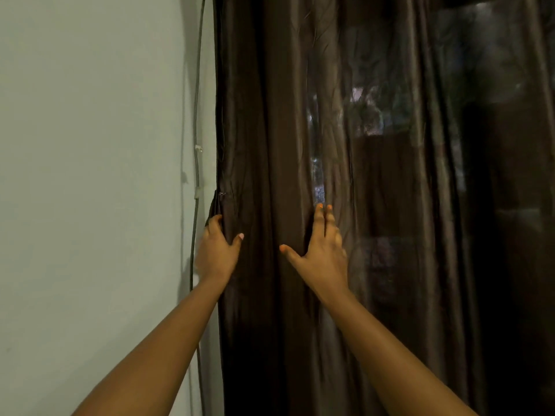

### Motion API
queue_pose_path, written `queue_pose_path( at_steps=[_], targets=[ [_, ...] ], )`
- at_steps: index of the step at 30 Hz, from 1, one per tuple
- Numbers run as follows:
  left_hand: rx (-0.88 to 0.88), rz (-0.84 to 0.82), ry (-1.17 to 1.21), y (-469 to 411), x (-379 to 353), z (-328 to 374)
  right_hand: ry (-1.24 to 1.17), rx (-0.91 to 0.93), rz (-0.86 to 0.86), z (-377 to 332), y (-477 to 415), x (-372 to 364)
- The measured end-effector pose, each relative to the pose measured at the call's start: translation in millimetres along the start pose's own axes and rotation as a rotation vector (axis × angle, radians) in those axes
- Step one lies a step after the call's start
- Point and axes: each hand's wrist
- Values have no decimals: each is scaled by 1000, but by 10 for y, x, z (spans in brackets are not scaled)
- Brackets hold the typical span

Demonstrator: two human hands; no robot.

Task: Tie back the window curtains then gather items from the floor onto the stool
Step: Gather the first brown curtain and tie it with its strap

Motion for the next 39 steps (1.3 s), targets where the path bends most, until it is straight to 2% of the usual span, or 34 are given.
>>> queue_pose_path(
  at_steps=[5,8,11,14,16,18,21,26,28,31,33,35,37,39],
  targets=[
    [-22,48,3,-155,-84,-193,34,-63,55,-47,-144,-183],
    [-25,22,120,-236,-119,-276,86,-4,130,-118,-236,-226],
    [-33,101,134,-286,-187,-357,101,63,175,-180,-317,-243],
    [-7,70,343,-310,-250,-423,59,18,172,-216,-421,-251],
    [-60,37,305,-316,-282,-454,14,-35,83,-260,-506,-266],
    [-111,50,220,-332,-332,-478,68,-64,14,-321,-603,-302],
    [-104,86,160,-314,-392,-431,176,-65,39,-361,-750,-339],
    [-247,215,245,-17,-330,-270,278,95,183,-259,-512,-360],
    [-296,261,291,116,-220,-124,302,161,180,-186,-284,-293],
    [-369,166,251,228,-89,103,333,226,123,-64,-59,-124],
    [-421,122,145,177,19,307,240,213,180,-29,-85,95],
    [-491,180,91,12,171,592,146,186,353,-37,-302,382],
    [-539,287,59,-302,323,940,186,146,540,-25,-683,718],
    [-503,340,-47,-794,385,1238,283,42,609,-11,-1116,1085]
  ],
)
Point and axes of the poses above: each hand's wrist, its own y-axis away from the middle knuckle, its own x-axis out of the back of the hand, z = x × y, and after that the axes turned 10 degrees about -x, right-handed
